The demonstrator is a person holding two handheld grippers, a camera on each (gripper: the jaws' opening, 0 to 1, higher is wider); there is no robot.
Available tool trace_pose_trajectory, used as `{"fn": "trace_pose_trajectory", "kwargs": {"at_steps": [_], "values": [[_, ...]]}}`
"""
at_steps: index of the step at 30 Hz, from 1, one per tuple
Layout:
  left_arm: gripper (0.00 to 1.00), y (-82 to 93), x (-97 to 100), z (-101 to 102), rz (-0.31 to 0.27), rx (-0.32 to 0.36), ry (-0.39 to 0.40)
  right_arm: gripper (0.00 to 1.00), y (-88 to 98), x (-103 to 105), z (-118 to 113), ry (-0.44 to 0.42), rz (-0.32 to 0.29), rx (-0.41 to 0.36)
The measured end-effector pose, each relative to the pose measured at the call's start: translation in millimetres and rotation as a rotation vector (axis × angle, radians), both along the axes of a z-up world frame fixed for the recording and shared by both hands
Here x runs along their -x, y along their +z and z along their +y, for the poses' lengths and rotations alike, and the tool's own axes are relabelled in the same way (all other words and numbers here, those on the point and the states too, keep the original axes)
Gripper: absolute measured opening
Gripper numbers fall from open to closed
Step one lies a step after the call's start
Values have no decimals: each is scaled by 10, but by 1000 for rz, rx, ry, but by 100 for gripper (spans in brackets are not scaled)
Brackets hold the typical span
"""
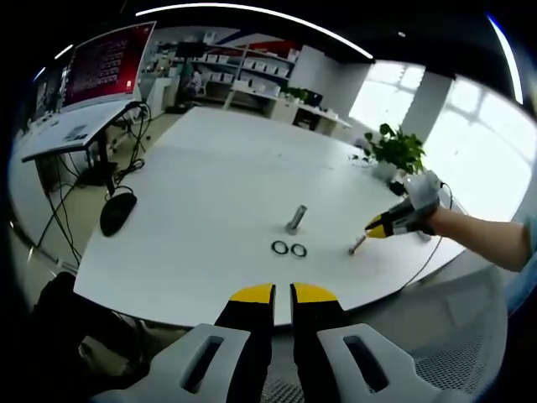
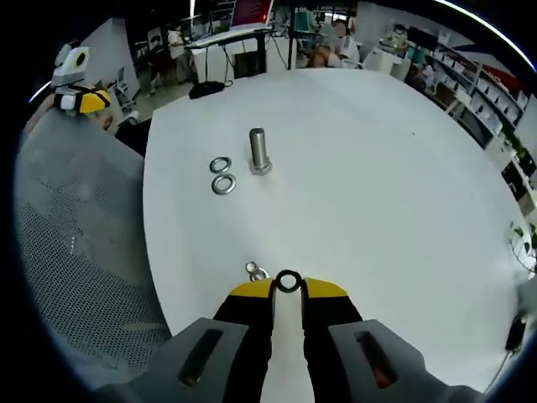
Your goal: Place the washer onto the threaded stud by aligning its center hole with the stud, sliding it down to the base, and recovering from edge contact or off-axis alignment until the washer reaches the visible bottom stop.
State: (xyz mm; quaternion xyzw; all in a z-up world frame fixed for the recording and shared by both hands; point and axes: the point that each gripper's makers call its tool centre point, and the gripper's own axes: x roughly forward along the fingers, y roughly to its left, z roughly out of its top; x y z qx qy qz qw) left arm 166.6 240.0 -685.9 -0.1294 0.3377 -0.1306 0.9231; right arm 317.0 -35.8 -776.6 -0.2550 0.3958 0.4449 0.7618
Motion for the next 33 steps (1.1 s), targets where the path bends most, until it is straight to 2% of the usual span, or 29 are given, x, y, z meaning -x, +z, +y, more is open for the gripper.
{"fn": "trace_pose_trajectory", "kwargs": {"at_steps": [6,14,33], "values": [[5,-5,2,0,3,-1,-1,13,101,57,67,-24,11,-53],[5,-9,8,-2,6,-2,-4,13,196,143,183,4,7,-81],[2,-20,24,-21,16,0,-15,13,24,186,217,57,47,8]]}}
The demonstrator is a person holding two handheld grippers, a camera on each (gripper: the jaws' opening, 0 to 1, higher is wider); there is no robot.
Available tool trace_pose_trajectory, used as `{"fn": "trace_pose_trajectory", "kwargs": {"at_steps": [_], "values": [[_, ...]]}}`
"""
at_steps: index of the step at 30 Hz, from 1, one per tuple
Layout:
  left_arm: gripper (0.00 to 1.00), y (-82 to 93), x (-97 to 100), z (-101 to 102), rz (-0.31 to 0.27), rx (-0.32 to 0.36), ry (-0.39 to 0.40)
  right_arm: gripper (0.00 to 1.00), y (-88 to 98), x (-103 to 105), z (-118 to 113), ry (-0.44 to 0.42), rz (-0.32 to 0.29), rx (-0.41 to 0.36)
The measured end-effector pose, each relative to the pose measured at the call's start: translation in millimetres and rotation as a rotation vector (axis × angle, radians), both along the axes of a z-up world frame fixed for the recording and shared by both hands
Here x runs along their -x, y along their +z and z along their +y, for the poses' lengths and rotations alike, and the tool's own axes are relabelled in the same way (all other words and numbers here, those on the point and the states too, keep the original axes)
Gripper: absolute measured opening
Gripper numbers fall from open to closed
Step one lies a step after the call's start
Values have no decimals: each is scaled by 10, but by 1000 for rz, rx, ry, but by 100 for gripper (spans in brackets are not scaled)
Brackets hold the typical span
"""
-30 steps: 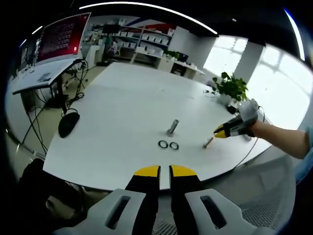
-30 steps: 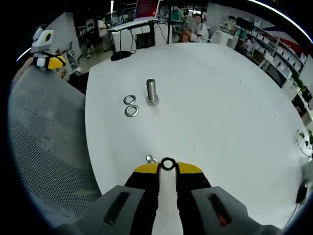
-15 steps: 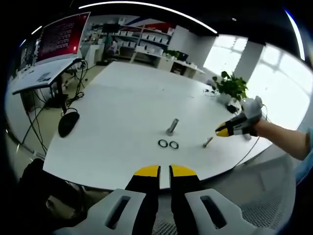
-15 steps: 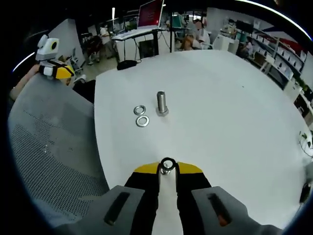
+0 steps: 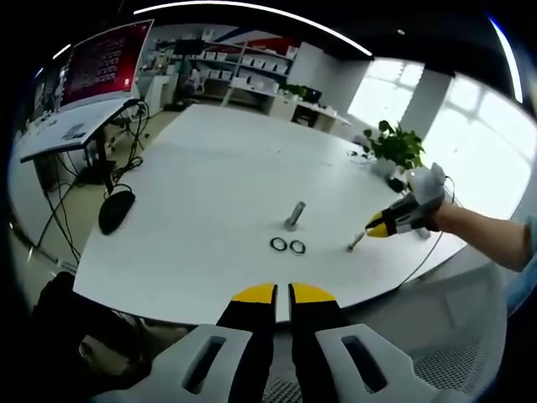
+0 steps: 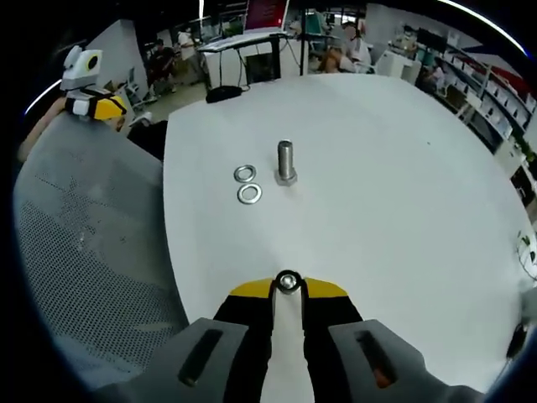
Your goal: Place the washer onto the threaded stud by aligning its center hole with the stud, sliding it down to the base, and recovering from edge contact or off-axis alignment until the washer reaches the visible bottom stop.
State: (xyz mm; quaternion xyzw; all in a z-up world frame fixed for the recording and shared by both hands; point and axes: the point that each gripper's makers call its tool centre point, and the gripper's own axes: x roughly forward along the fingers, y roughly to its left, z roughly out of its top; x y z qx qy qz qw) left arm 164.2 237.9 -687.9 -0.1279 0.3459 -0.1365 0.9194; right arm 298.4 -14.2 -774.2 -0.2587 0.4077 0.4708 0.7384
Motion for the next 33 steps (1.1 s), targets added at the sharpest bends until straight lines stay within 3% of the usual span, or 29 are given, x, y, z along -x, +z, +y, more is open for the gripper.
{"fn": "trace_pose_trajectory", "kwargs": {"at_steps": [33], "values": [[0,-8,5,13,2,-17,-5,13,-101,-10,21,52,15,81]]}}
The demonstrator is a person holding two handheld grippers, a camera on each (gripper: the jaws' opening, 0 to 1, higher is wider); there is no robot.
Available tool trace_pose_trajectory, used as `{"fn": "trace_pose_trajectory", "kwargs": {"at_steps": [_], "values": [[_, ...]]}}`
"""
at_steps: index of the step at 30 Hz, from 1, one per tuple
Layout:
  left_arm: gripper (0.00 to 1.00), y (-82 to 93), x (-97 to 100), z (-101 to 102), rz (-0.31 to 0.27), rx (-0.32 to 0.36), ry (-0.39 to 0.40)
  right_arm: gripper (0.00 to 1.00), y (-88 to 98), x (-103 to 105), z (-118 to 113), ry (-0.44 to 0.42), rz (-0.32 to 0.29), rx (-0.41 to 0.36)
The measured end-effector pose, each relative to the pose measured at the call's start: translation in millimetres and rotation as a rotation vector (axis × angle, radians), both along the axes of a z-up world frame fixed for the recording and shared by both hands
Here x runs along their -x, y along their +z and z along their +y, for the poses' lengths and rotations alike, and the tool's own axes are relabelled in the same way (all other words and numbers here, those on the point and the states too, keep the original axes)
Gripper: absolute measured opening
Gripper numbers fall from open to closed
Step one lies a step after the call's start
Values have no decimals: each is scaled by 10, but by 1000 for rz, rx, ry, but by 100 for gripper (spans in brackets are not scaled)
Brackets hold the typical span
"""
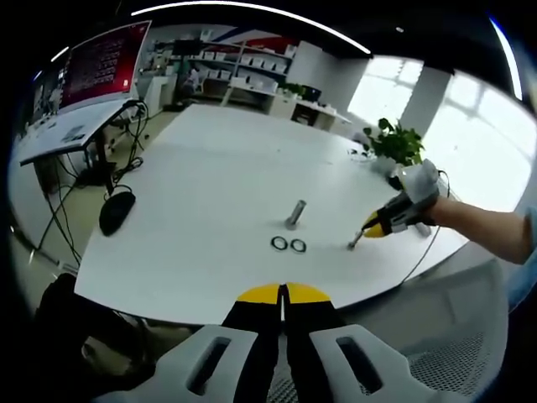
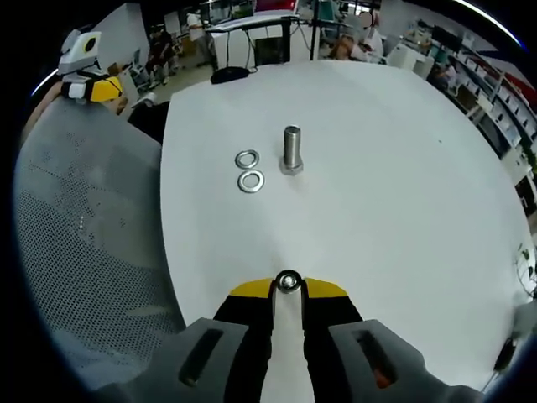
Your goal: Place the washer onto the threaded stud by aligning its center hole with the stud, sliding it down to the base, and recovering from edge contact or off-axis alignment until the washer reaches the visible bottom stop.
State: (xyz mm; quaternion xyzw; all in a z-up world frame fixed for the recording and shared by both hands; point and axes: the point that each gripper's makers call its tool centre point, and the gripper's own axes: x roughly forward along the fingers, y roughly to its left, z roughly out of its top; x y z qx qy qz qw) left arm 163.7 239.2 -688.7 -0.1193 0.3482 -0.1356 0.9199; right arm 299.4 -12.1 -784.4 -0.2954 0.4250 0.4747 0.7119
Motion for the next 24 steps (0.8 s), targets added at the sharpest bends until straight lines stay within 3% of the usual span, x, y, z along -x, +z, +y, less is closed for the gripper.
{"fn": "trace_pose_trajectory", "kwargs": {"at_steps": [24], "values": [[0,10,-7,-2,-3,16,10,13,6,74,36,216,-37,195]]}}
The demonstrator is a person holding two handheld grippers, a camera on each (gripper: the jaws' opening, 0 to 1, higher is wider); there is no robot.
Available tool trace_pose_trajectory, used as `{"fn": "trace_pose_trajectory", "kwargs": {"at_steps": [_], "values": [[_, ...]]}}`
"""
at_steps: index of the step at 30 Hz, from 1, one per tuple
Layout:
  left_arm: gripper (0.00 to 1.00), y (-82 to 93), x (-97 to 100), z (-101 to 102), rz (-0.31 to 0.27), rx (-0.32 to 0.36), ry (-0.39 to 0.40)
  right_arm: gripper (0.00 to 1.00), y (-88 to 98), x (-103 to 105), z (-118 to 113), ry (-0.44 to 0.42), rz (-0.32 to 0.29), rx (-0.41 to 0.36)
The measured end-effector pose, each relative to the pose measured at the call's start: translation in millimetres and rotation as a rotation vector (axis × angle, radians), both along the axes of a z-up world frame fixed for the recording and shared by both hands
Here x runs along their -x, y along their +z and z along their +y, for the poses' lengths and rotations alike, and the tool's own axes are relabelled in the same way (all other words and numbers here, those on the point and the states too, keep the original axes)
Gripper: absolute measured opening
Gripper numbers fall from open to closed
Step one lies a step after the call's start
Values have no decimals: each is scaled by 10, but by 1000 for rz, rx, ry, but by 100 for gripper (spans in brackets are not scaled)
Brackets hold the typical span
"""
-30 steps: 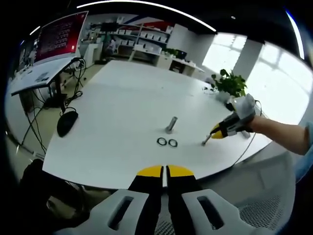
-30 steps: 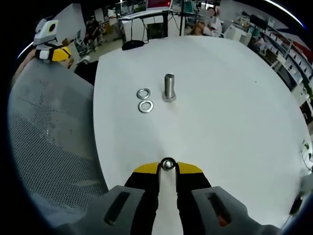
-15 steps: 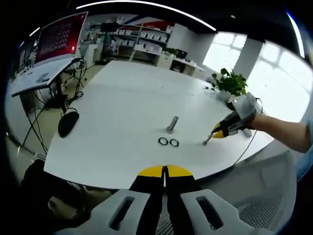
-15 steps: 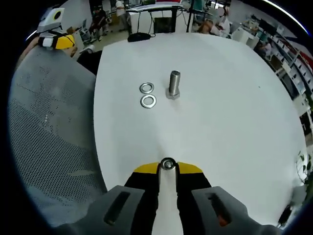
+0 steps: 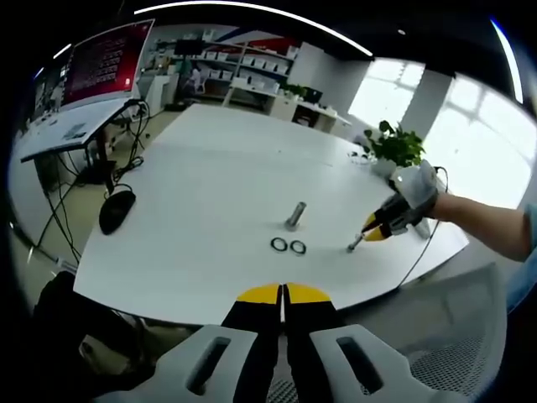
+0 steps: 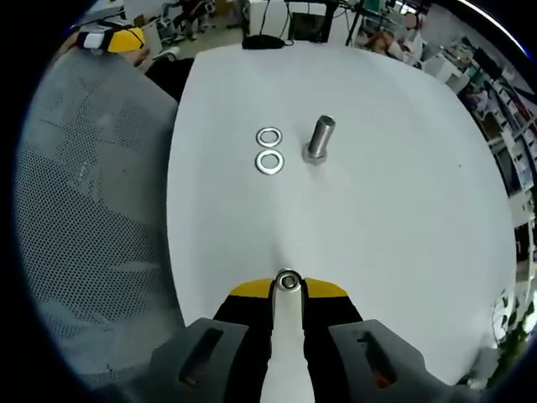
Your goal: Place the washer onto the threaded stud by aligning its center hole with the stud, sliding it down to the base, and recovering from edge contact or off-axis alignment until the washer reaches the visible bottom stop.
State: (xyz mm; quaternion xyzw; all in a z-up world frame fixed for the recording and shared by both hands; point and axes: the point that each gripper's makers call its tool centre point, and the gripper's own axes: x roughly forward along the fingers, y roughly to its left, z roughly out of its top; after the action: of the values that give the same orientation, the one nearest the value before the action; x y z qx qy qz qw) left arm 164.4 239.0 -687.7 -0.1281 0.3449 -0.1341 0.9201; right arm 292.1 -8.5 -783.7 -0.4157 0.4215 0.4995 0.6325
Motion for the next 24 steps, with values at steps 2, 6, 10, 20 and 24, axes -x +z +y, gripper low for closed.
{"fn": "trace_pose_trajectory", "kwargs": {"at_steps": [2,6,10,20,24], "values": [[0,-2,1,-1,1,-2,-1,13,-3,22,2,21,-1,16],[0,-3,0,0,0,-2,-2,13,-19,6,3,42,1,39],[0,-4,0,-3,1,-3,-4,13,7,7,18,51,8,42],[0,0,-1,-3,-1,-2,-3,13,3,-56,59,-102,91,-70],[0,-1,2,-5,0,-1,-4,13,26,-44,38,-97,82,-71]]}}
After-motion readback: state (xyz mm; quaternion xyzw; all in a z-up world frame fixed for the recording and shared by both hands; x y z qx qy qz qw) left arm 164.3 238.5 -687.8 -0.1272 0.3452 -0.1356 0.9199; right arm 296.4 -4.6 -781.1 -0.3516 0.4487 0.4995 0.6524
